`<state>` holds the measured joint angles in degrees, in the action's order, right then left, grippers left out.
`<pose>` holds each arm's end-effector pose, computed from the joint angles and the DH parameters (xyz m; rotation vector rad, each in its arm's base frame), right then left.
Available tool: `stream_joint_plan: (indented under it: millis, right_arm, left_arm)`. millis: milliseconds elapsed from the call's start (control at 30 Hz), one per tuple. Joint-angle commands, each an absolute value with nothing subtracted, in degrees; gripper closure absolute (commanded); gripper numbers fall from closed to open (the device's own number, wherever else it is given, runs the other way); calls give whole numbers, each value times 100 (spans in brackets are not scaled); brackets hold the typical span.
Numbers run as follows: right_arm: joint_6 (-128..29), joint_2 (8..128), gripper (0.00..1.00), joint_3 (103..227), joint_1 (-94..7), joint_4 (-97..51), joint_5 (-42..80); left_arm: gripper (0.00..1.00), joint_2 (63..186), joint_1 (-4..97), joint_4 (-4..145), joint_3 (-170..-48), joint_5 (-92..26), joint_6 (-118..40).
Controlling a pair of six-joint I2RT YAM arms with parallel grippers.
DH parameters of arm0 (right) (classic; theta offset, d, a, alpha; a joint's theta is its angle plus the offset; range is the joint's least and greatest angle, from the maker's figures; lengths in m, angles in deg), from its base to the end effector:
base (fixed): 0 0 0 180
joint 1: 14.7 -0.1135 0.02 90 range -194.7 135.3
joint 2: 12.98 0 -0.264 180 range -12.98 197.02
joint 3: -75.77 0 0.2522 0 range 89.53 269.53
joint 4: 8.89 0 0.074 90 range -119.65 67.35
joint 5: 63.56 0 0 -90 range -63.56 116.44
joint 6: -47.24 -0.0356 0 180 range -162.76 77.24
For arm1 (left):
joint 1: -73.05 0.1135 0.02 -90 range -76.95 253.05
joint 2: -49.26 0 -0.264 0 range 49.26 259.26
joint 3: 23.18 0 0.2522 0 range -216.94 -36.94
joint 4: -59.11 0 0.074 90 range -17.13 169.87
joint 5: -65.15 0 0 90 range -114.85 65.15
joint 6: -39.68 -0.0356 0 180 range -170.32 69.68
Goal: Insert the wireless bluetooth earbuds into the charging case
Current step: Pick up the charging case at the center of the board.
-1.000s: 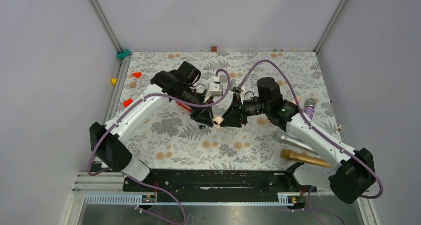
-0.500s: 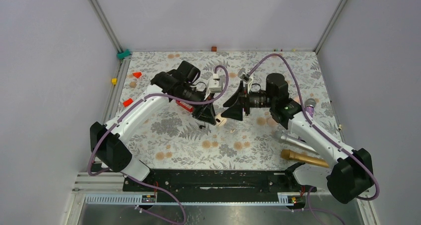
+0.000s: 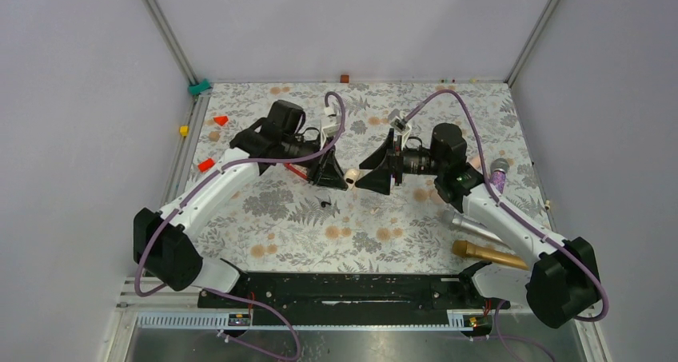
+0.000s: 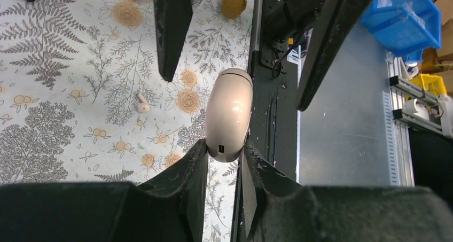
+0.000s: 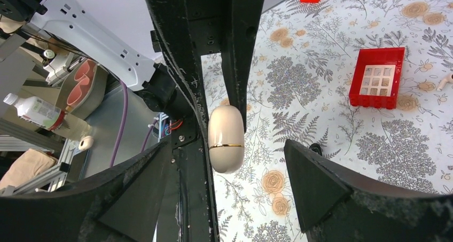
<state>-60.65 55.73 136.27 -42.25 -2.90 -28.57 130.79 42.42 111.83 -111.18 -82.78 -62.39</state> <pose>0.2242 0.1499 0.3198 -0.9266 1.5160 1.3532 0.2393 -0.1767 0.3359 1.2628 1.8808 -1.3512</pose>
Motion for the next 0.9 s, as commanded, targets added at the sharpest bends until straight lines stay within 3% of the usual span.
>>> stream_joint_plan:
  millis: [0,600,867]
  right_arm:
    - [-6206,5411,16,13565,-4151,279,-2757]
    - [-7066,5782,25,13283,-4141,1381,-2696]
    - [-7609,6018,33,13132,-4141,2099,-2784]
  left_arm:
    - [100,12739,4364,10015,-10774,-8528,-5392]
    - [100,12176,4622,8211,-9665,-8721,-4234]
    - [100,12197,4616,8104,-9617,-8606,-4075]
